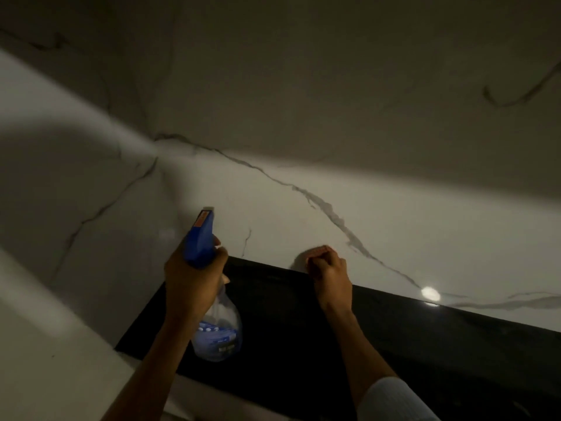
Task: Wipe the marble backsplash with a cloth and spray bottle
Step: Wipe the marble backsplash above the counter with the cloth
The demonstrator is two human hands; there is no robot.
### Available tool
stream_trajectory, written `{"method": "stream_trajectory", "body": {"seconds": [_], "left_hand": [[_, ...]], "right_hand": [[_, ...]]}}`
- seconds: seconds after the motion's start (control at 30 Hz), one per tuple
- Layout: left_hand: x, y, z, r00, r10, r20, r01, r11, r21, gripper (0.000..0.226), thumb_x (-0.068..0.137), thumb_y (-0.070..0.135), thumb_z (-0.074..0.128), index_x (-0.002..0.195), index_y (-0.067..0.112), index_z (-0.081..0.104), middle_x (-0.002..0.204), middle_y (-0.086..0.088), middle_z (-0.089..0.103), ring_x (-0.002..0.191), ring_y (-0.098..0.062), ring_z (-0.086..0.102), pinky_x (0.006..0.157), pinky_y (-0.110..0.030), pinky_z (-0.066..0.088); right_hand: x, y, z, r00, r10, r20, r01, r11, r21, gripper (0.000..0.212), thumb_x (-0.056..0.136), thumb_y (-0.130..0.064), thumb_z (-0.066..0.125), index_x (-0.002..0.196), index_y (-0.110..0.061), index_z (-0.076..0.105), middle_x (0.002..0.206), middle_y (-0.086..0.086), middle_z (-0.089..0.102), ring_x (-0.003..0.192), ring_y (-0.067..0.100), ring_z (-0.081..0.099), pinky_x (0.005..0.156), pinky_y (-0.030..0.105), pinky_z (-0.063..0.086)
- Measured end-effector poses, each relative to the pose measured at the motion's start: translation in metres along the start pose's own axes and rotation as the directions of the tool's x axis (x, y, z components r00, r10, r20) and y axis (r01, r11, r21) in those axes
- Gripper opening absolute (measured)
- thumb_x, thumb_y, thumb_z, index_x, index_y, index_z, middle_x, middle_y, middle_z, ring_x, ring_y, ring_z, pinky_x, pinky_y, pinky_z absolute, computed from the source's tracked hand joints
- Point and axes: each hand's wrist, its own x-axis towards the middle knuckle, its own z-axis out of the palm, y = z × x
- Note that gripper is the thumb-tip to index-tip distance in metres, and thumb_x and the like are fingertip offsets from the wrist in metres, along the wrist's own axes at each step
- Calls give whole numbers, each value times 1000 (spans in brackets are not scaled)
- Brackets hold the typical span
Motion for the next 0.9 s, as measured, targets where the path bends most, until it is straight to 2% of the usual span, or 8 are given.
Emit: {"method": "stream_trajectory", "body": {"seconds": [0.1,0.17,0.23,0.3,0.43,0.53,0.77,0.9], "left_hand": [[7,-5,-19,995,102,-12,-102,995,-15,16,81,1,67,79,15,59,57,7,65,54,-17,63,59,-29,56],[11,-10,-29,991,133,-33,-133,991,-15,18,80,5,69,82,19,59,59,12,66,56,-18,61,60,-33,55],[13,-14,-35,988,152,-26,-153,988,-19,18,81,4,67,88,18,59,59,11,66,50,-9,61,54,-22,54],[15,-18,-40,988,154,-18,-155,988,-16,18,82,3,66,97,11,58,63,4,64,49,-5,62,50,-13,51],[26,-31,-45,993,94,-65,-94,996,5,20,84,8,65,102,11,59,75,-17,65,54,-20,64,47,-13,49],[35,-39,-46,992,88,-90,-87,996,20,19,83,11,67,100,14,59,75,-13,66,49,-11,63,51,-18,52],[43,-49,-35,999,17,-38,-16,1000,22,21,85,19,65,104,19,56,79,-7,67,63,-19,68,63,-28,54],[46,-49,-29,999,29,-18,-28,999,38,21,84,20,67,102,19,55,76,2,63,61,-16,65,65,-25,52]], "right_hand": [[-6,-2,-1,958,250,142,-274,945,178,38,83,-8,68,120,-14,60,126,3,55,112,18,55,95,22,42],[-6,-9,-5,945,258,202,-296,936,190,52,74,-8,77,122,-12,57,121,1,54,111,18,54,99,29,46],[-8,-22,-12,957,187,221,-231,953,198,49,75,-5,75,120,-13,58,122,1,53,112,20,55,97,38,51],[-12,-39,-13,965,30,261,-73,985,156,40,81,-1,66,118,-14,62,124,-3,53,115,16,53,100,29,46],[-30,-77,7,885,-221,410,227,973,34,41,84,-10,69,122,-24,62,137,-2,48,126,16,45,105,25,40],[-42,-104,31,832,-186,523,256,964,-65,46,86,-15,68,130,-22,56,145,4,39,132,24,36,107,37,40],[-45,-122,68,764,78,640,125,956,-266,67,79,-23,74,138,-22,42,145,8,32,130,35,35,100,60,40],[-45,-118,64,730,142,669,113,939,-324,67,83,-22,72,141,-19,38,149,9,28,136,35,30,104,60,36]]}}
